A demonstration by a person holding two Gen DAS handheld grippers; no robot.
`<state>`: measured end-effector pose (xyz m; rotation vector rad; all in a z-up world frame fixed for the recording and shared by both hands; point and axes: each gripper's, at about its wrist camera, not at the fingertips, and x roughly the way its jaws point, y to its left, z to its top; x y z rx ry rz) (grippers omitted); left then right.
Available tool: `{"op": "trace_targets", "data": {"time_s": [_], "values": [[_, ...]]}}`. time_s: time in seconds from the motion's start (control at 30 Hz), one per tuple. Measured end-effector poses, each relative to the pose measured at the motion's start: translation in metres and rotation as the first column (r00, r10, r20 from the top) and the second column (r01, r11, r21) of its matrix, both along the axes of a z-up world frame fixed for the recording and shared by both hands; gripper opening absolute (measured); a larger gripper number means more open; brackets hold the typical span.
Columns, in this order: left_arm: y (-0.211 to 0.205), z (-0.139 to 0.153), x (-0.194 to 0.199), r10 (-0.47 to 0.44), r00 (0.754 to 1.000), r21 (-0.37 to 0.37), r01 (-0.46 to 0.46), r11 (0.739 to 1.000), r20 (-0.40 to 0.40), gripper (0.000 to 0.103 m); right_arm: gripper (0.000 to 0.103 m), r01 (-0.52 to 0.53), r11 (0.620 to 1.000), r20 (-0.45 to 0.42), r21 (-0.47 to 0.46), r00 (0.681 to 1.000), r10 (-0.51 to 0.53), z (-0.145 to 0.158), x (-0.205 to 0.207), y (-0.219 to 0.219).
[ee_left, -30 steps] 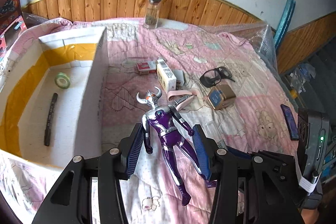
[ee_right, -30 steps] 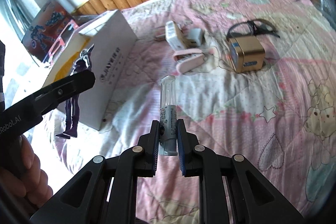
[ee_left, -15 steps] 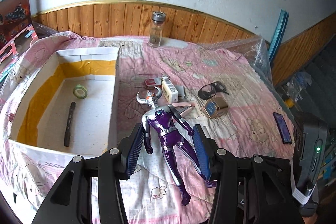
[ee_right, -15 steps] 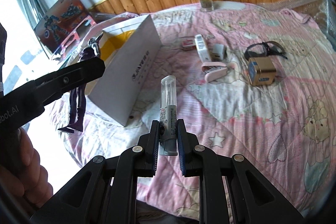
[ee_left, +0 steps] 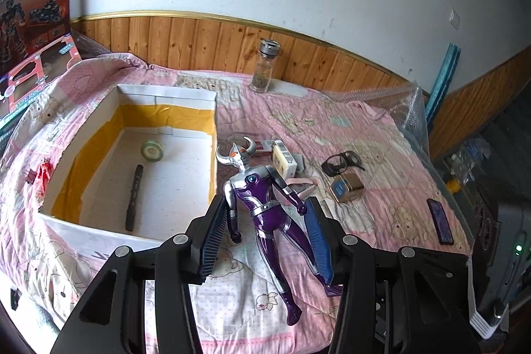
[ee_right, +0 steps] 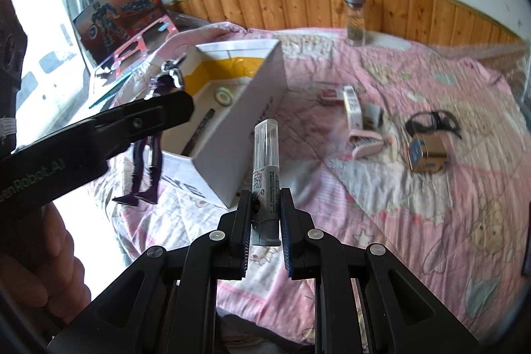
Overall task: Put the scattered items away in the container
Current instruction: 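Carry the purple figure and white tube over the white box with both grippers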
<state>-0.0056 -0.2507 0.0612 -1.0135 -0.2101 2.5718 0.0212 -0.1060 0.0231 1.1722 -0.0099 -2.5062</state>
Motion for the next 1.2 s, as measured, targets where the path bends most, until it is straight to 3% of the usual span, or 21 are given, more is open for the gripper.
{"op": "trace_targets", "data": {"time_s": [0.53,1.2], "values": [[-0.045,0.011,-0.001,0.084,0.996,0.044,-0.083,0.996,-0.016,0.049,0.016,-0.085,0.995,-0.069,0.059,0.994,0.089,0.030,-0.007,-0.051],[-0.098,0.009,-0.015,0.195,0.981,0.076,-0.193,0.978,-0.010,0.049,0.017,-0.206,0.976,-0.074,0.072,0.975,0.211,0.044,-0.035,-0.117]]}}
